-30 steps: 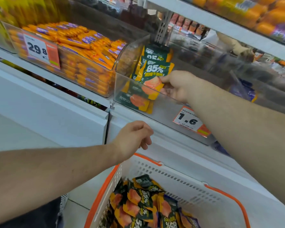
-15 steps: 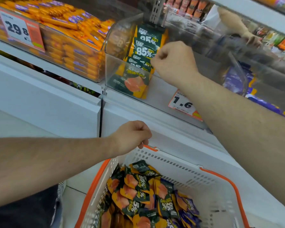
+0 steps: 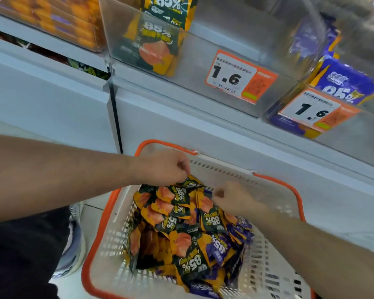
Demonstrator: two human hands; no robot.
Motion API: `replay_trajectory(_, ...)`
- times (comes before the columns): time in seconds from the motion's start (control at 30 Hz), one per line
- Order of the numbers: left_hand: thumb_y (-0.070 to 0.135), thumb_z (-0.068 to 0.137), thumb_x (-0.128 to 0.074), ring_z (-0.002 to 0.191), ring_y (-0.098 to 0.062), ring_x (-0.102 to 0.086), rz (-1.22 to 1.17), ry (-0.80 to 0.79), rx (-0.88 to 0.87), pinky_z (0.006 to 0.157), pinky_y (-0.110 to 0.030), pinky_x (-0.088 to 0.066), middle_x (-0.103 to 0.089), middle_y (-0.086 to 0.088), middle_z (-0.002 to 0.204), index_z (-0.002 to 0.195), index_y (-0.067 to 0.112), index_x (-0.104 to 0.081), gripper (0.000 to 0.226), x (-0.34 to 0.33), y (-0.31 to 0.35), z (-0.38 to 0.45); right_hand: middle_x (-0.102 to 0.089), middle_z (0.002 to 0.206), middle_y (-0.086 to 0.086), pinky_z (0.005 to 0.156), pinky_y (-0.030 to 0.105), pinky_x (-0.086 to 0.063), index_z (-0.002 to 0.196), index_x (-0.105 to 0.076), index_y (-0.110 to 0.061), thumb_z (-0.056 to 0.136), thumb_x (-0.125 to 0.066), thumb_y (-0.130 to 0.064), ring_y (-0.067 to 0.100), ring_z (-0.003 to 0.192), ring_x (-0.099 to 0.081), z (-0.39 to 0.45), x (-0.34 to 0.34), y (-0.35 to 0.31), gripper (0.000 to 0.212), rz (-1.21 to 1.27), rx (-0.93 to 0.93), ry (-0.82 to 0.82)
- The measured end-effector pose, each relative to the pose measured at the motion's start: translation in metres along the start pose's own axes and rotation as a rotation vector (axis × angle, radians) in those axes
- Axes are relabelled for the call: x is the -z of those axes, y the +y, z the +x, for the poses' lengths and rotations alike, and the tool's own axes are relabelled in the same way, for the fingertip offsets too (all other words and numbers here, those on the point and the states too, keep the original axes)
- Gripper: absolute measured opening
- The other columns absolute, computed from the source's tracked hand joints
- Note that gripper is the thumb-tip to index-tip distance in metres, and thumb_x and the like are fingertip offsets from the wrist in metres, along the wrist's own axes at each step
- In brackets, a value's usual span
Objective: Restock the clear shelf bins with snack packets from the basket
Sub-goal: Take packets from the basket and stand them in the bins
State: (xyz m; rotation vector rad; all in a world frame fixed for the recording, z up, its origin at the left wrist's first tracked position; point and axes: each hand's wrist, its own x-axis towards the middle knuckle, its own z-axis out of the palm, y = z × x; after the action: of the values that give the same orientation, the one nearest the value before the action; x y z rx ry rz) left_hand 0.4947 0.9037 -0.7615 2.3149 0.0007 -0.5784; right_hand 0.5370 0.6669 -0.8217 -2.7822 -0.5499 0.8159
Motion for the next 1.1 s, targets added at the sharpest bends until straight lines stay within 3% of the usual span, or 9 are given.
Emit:
replay_trajectory(0.1,0.020,0.091,-0.058,0.078,-0.009,-0.060,-0.026,-0.101,-0.005,0.064,-0.024,-0.052,-0.062,0.009,0.091,0.095,0.030,-0.060,0.012,-0.009,0.002,0.003,-0.060,0.079,-0.002,0.066,0.031,-0.046,0.082,-0.065,-0.014,0.094,-0.056,-0.037,0.019,0.083,-0.061,0.010,-0.034,0.016,0.027,-0.027,-0.148,-0.145)
replay_trajectory(0.33,0.020,0.092,-0.056,0.080,-0.003,-0.057,0.003,-0.128,0.004,0.065,-0.020,-0.049,-0.059,0.014,0.092,0.099,0.029,-0.061,0.013,-0.015,-0.001,0.010,-0.051,0.065,0.002,0.047,0.029,-0.032,0.064,-0.049,-0.018,0.081,-0.041,-0.080,0.022,0.063,-0.053,0.026,-0.093,0.015,0.065,-0.023,-0.416,-0.229)
replay_trajectory(0.47,0.020,0.091,-0.056,0.079,-0.001,-0.054,0.006,-0.138,0.034,0.062,-0.017,-0.042,-0.056,0.018,0.089,0.097,0.031,-0.060,0.013,-0.015,-0.010,0.011,-0.054,0.070,0.003,0.052,0.029,-0.039,0.067,-0.047,-0.017,0.094,-0.034,-0.068,0.026,0.078,-0.060,0.021,-0.102,-0.001,0.058,-0.013,-0.415,-0.226)
replay_trajectory(0.6,0.021,0.092,-0.054,0.080,0.000,-0.054,0.041,-0.142,0.018,0.065,-0.017,-0.044,-0.056,0.019,0.090,0.099,0.030,-0.060,0.013,-0.016,-0.012,0.011,-0.066,0.107,0.010,0.071,0.034,-0.050,0.109,-0.058,-0.013,0.096,-0.043,-0.037,0.031,0.096,-0.064,0.015,-0.091,-0.021,0.031,0.009,-0.434,-0.164)
replay_trajectory(0.7,0.021,0.094,-0.052,0.076,0.000,-0.052,0.088,-0.158,-0.030,0.061,-0.015,-0.039,-0.052,0.020,0.089,0.102,0.029,-0.059,0.013,-0.014,-0.010,0.007,-0.066,0.109,0.009,0.075,0.034,-0.050,0.104,-0.064,-0.012,0.093,-0.046,-0.025,0.032,0.098,-0.064,0.012,-0.061,-0.035,0.025,0.017,-0.442,-0.016)
replay_trajectory(0.87,0.029,0.094,-0.052,0.097,-0.011,-0.055,0.374,-0.179,-0.127,0.082,-0.026,-0.048,-0.058,0.008,0.114,0.117,0.029,-0.055,0.023,-0.008,-0.014,-0.003,-0.061,0.073,0.009,0.060,0.041,-0.056,0.073,-0.057,-0.011,0.084,-0.044,-0.006,0.030,0.067,-0.060,0.017,-0.020,-0.045,0.017,0.440,-0.390,0.089)
replay_trajectory(0.93,0.039,0.091,-0.057,0.106,-0.013,-0.055,0.458,-0.139,-0.208,0.090,-0.031,-0.049,-0.055,0.007,0.124,0.127,0.029,-0.048,0.038,-0.006,-0.018,-0.008,-0.064,0.083,0.007,0.065,0.048,-0.060,0.088,-0.059,-0.023,0.086,-0.044,-0.007,0.033,0.073,-0.066,0.013,-0.007,-0.054,0.022,0.639,-0.374,0.103)
replay_trajectory(1.0,0.054,0.081,-0.066,0.115,-0.012,-0.048,0.528,-0.070,-0.292,0.096,-0.032,-0.046,-0.046,0.009,0.130,0.137,0.029,-0.039,0.067,-0.005,-0.023,-0.011,-0.063,0.099,0.008,0.051,0.038,-0.058,0.110,-0.052,-0.033,0.092,-0.043,-0.004,0.032,0.078,-0.068,0.005,0.004,-0.065,0.035,0.965,-0.430,0.070)
replay_trajectory(1.1,0.058,0.076,-0.071,0.113,-0.006,-0.044,0.510,0.015,-0.328,0.092,-0.022,-0.040,-0.042,0.015,0.122,0.135,0.032,-0.040,0.072,-0.004,-0.025,-0.015,-0.069,0.097,0.015,0.043,0.026,-0.049,0.122,-0.062,-0.015,0.094,-0.041,-0.002,0.022,0.061,-0.061,-0.009,0.022,-0.084,0.038,1.330,-0.474,-0.113)
